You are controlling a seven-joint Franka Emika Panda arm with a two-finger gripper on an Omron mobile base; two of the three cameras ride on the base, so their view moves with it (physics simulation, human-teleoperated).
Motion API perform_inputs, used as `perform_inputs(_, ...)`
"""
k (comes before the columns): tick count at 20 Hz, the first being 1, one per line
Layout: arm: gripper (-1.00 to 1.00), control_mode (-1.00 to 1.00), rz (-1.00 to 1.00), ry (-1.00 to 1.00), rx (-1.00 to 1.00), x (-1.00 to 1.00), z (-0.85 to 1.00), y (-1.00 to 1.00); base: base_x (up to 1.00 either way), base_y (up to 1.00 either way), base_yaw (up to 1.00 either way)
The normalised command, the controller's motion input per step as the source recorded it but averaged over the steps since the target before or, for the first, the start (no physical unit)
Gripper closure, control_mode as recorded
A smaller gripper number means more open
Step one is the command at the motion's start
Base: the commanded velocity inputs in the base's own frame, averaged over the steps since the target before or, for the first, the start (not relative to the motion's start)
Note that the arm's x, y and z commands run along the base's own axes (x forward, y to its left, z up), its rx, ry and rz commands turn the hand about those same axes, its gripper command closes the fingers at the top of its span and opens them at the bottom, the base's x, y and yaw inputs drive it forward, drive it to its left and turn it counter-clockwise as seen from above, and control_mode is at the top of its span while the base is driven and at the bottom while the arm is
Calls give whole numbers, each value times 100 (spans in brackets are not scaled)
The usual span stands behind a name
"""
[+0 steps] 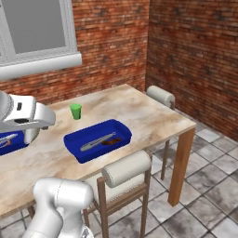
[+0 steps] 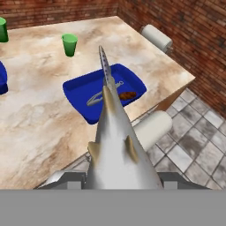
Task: Gather the mushroom and lime from the fridge and place them on a tray on the dining counter. Then gather the chicken drumstick and fish from the fridge and place them on the other tray.
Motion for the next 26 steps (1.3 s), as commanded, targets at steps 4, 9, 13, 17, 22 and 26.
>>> perform_inputs(4, 100, 100, 0, 0, 0, 0, 0, 0, 1, -4, 0)
perform_inputs(9, 100, -100, 0, 3, 0, 15, -3, 0, 17, 0, 3)
perform_inputs(13, 100, -100, 0, 6, 0, 97, -14, 0, 0, 0, 0)
perform_inputs(17, 100, -100, 4, 2, 0, 100, -15, 5, 0, 0, 0)
perform_inputs(22, 100, -100, 3, 4, 0, 93, -14, 22, 0, 0, 0)
perform_inputs(26, 100, -100, 0, 2, 0, 49, -34, 21, 0, 0, 0)
